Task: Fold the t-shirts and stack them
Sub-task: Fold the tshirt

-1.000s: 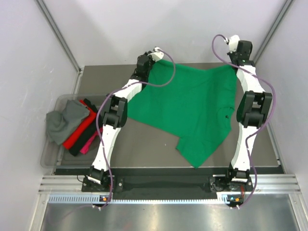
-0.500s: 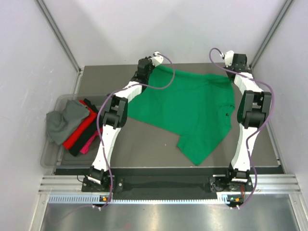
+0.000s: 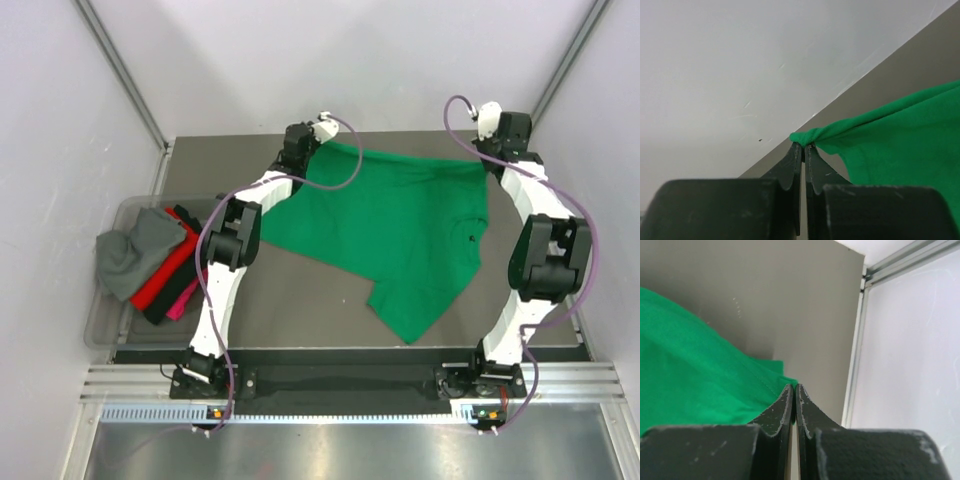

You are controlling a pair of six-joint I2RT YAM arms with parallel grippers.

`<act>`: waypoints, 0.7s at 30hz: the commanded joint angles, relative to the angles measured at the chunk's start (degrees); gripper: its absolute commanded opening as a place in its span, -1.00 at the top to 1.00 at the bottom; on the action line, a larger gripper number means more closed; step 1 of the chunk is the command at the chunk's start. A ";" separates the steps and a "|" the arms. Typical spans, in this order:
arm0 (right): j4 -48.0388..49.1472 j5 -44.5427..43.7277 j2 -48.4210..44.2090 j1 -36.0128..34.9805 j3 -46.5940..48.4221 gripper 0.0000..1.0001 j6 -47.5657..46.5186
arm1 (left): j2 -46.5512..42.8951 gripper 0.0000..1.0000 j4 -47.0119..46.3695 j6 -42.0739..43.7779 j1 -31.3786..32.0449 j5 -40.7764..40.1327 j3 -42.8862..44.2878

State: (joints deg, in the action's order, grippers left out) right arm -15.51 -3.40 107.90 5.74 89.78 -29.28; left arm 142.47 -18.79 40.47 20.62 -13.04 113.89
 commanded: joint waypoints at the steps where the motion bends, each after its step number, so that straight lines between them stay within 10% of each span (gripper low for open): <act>1: 0.74 1.73 -4.97 -0.02 -3.54 1.00 2.11 | -6.06 1.00 -4.33 0.75 -0.58 -1.11 -1.29; 21: -1.46 3.05 -23.96 -3.72 -25.69 1.00 3.44 | -18.02 1.00 -7.14 -1.00 -1.90 0.64 -23.09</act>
State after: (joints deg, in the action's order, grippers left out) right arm -17.89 -0.58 87.22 2.68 65.56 -26.74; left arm 129.25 -22.79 40.45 19.03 -12.91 92.55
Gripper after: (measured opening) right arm 0.009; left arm 0.036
